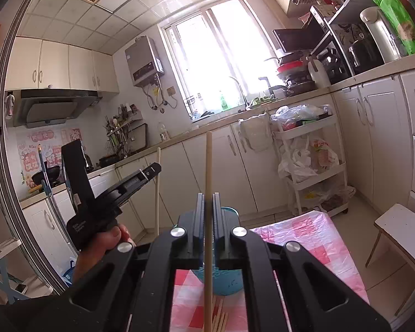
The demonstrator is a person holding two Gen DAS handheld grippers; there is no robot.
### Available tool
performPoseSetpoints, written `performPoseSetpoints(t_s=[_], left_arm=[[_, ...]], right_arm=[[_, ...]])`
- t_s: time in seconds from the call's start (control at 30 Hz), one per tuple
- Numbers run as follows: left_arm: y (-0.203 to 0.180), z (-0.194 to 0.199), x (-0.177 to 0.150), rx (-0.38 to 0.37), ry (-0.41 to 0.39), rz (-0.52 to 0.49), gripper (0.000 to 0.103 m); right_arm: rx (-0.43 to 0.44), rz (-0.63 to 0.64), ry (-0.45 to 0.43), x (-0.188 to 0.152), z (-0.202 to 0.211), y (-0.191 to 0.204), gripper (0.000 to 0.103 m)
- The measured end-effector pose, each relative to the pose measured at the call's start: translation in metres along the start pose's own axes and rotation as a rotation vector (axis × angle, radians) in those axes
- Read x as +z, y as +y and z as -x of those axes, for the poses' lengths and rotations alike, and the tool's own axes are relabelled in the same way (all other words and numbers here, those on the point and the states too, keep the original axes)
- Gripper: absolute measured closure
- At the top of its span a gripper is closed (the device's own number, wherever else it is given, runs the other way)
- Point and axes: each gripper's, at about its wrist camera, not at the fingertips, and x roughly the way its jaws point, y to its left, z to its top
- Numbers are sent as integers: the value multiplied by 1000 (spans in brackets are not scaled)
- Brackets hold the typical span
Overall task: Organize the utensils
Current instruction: 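Raise the left gripper's chopstick above the teal cup while the right gripper raises its chopstick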
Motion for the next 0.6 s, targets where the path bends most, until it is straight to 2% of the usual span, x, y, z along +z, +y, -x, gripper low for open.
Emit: performPoseSetpoints(t_s=[0.3,0.6], left_arm=[[3,-22,1,-4,-29,21,98],[1,-43,-13,62,-37,-4,98]], right_arm=[[8,-9,10,0,-5,-2,97],[8,-10,26,-2,-9,-4,97]])
